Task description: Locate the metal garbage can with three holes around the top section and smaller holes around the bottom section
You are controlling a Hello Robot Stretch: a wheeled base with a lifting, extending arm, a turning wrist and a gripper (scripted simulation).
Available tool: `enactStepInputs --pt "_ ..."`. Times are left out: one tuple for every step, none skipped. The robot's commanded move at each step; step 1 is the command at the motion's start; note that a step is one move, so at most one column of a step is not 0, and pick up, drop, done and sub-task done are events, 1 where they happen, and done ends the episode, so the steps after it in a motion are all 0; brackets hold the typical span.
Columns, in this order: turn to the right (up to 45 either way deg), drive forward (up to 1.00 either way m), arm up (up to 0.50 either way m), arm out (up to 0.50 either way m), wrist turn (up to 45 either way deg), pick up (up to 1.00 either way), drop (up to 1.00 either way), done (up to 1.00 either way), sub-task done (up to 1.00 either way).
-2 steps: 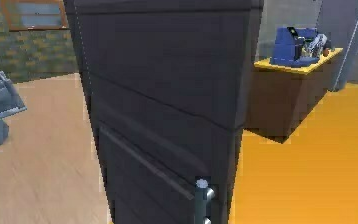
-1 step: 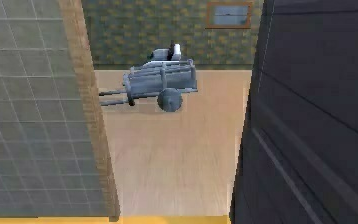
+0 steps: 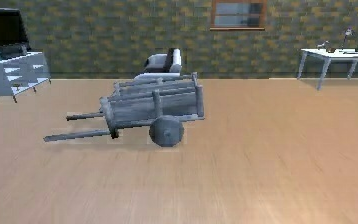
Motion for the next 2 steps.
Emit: enactStepInputs --pt "-3.0 0.00 0.00 0.00 0.0 0.00 0.00 0.00 0.00" --pt "0.0 0.20 0.00 0.00 0.0 0.00 0.00 0.00 0.00"
